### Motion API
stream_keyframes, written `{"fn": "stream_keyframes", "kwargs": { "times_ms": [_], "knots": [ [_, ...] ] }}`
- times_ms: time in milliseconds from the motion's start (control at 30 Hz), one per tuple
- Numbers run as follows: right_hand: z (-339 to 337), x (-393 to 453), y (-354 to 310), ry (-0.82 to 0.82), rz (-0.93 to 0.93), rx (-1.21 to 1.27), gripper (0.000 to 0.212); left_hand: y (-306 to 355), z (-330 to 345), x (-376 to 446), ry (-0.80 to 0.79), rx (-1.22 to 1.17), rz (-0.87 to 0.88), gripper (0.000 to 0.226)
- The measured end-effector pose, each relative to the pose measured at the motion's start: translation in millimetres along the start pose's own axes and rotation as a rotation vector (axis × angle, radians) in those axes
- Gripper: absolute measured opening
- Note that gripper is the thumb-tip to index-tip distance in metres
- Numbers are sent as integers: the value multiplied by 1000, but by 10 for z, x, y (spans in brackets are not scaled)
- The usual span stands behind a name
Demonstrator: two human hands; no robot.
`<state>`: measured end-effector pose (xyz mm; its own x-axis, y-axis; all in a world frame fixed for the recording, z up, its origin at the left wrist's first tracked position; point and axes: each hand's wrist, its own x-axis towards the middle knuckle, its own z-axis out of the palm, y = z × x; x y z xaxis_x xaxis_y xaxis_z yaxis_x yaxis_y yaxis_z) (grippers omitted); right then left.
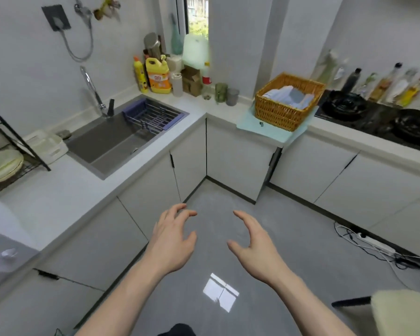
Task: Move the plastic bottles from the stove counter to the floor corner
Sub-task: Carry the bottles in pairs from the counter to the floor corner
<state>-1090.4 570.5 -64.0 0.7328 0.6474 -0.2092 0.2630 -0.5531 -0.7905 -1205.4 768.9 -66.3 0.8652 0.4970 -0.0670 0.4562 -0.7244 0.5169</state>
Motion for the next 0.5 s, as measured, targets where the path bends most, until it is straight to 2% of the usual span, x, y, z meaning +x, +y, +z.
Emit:
{"fn": "stream_keyframes", "kwargs": {
  "times_ms": [233,500],
  "knots": [
    [-927,455,297,160,11,41,68,816,129,917,-38,35,182,45],
    [-1830,1221,674,329,105,-12,67,1616,383,2321,-82,-20,373,45]
  ]
}}
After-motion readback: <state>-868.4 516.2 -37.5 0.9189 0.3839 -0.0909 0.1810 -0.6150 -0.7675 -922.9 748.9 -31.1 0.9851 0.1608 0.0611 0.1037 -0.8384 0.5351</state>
